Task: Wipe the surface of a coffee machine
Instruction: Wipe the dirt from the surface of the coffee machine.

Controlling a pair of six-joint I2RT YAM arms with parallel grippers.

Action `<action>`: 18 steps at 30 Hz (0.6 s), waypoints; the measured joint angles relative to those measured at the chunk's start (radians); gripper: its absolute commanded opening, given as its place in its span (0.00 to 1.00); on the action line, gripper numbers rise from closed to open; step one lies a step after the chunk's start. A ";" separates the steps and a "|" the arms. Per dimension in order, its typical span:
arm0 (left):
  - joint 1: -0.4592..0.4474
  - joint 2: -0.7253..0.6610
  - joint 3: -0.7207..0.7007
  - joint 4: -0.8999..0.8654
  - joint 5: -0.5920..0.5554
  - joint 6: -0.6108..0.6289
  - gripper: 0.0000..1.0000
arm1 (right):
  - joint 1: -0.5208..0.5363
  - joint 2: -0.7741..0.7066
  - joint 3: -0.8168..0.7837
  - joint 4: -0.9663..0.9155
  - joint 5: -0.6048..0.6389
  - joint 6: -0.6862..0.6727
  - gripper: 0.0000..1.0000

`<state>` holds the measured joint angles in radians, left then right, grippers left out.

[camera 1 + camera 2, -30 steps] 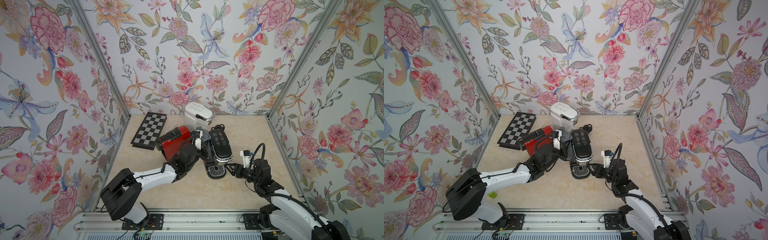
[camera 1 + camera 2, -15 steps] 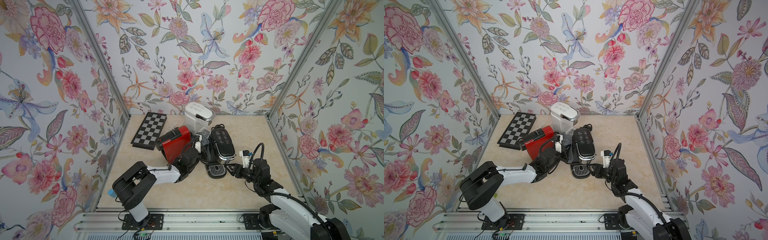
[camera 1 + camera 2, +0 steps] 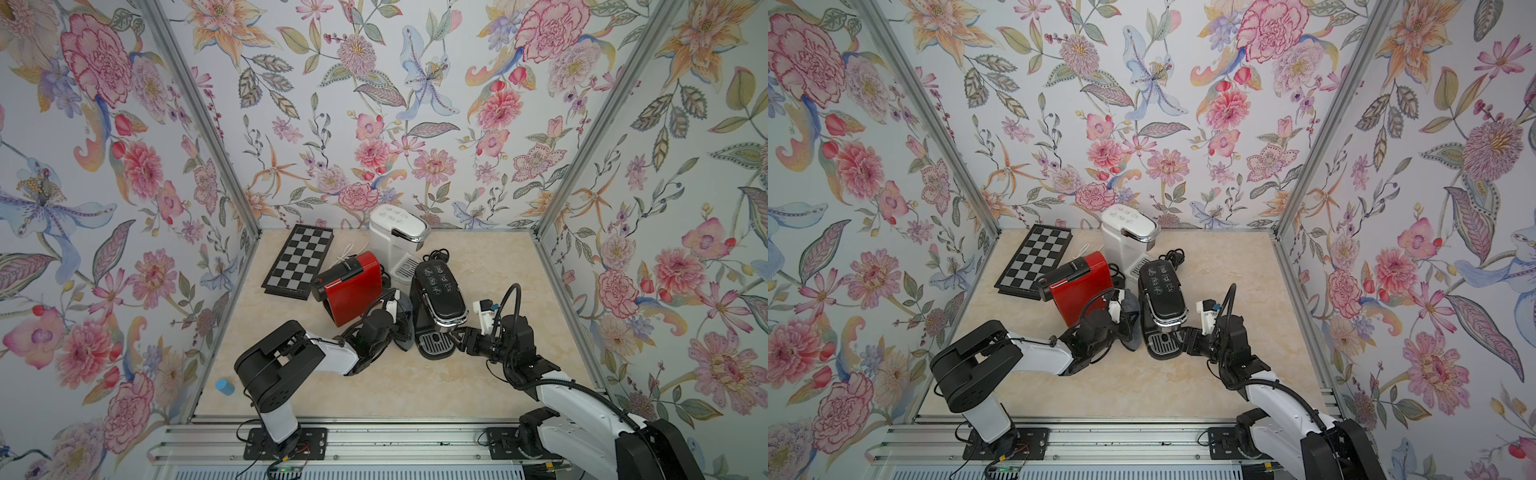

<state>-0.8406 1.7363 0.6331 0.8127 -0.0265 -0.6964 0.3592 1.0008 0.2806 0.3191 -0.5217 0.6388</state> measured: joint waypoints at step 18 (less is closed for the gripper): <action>-0.002 -0.179 0.096 -0.105 0.016 0.017 0.00 | 0.004 0.011 0.000 0.001 0.008 0.000 0.54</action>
<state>-0.8429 1.5570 0.7292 0.7082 -0.0101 -0.6796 0.3634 1.0119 0.2806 0.3199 -0.5137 0.6388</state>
